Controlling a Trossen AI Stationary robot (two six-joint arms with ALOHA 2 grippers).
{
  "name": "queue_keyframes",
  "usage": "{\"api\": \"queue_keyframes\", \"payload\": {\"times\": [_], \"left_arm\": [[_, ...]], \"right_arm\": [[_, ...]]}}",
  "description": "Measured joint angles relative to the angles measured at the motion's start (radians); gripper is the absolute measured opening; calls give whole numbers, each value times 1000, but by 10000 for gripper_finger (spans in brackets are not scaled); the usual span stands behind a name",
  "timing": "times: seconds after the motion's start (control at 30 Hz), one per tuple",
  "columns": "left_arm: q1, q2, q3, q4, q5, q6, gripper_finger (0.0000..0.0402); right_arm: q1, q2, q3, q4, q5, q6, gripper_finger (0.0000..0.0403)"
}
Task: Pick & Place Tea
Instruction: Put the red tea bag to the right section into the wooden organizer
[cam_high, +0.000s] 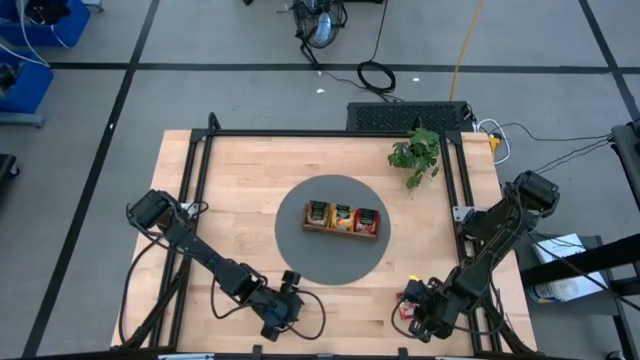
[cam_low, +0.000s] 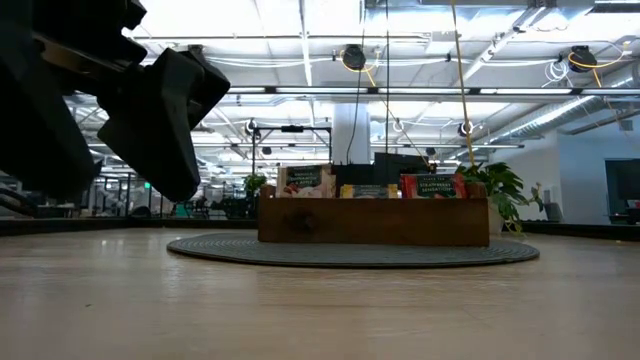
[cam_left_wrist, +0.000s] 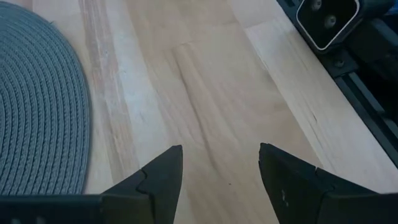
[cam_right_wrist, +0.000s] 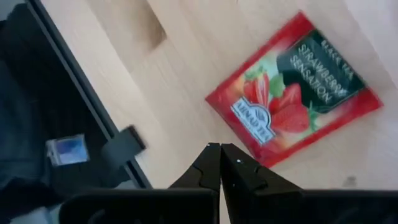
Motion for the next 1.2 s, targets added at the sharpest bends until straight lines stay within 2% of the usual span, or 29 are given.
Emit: {"api": "queue_keyframes", "payload": {"times": [0.27,0.33,0.53,0.67,0.77,0.93,1.07,1.13,1.2], "left_arm": [[0,0,0,4,-9,-4,214],[-1,0,0,10,-21,-4,214],[0,0,0,35,-27,-5,214],[-1,0,-1,50,-27,-5,214],[-1,0,-1,73,-27,-4,214],[2,0,-1,107,-28,0,214],[2,0,-1,102,-28,3,214],[0,0,-1,98,-28,3,214],[0,1,-2,95,-28,5,214]], "right_arm": [[-19,63,-39,76,17,31,0],[-33,108,-61,164,2,18,0],[-98,303,-113,606,-8,-100,0],[-161,404,-108,779,3,-179,0],[-208,425,-101,800,100,-243,0],[-282,414,-108,802,268,-440,0],[-320,346,-96,812,212,-580,0],[-321,297,-69,741,180,-653,0],[-305,227,-21,590,203,-713,0]]}}
